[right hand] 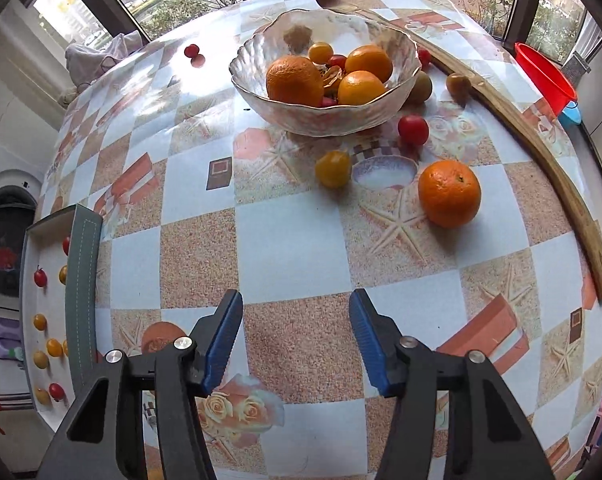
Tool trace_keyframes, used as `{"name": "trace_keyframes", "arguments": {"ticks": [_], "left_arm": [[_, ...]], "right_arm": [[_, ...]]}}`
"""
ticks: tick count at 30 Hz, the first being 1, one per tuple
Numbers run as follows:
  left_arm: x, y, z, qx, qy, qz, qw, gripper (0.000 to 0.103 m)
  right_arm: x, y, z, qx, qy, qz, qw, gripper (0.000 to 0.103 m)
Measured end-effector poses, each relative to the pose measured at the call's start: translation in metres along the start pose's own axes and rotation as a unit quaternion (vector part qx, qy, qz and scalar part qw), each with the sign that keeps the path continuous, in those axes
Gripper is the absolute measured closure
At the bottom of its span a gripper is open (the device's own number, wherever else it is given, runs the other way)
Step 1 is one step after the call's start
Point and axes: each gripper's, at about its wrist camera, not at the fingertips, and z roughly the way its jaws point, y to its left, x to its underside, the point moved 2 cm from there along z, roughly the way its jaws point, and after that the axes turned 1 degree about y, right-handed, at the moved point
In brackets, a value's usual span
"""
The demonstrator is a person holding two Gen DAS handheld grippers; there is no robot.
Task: Organize fruits
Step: 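Move both tools back toward a brown fruit and a yellow tomato, then grasp a brown round fruit with the left gripper while the right grasps a yellow tomato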
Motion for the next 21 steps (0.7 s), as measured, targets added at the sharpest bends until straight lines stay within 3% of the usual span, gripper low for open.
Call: {"name": "trace_keyframes", "arguments": {"ticks": [12,18,21], "left_arm": [[0.005,-0.003,0.023,-0.018,0.013,-0.055,0.9982,0.028],[0.005,-0.005,0.023,-0.021,0.004,-0.064,0.9977,0.028],[0.006,-0.005,0.022,-0.02,0.002,-0.066,0.9976,0.031]], "right_arm": [[-0.047,0.003,0.014,0.027,-0.058,-0.036,0.997,0.049],[-0.054,0.001,0.016,0.036,-0.067,-0.039,0.996,0.079],[-0.049,-0.001,0.014,0.031,-0.065,-0.047,0.996,0.08]]}}
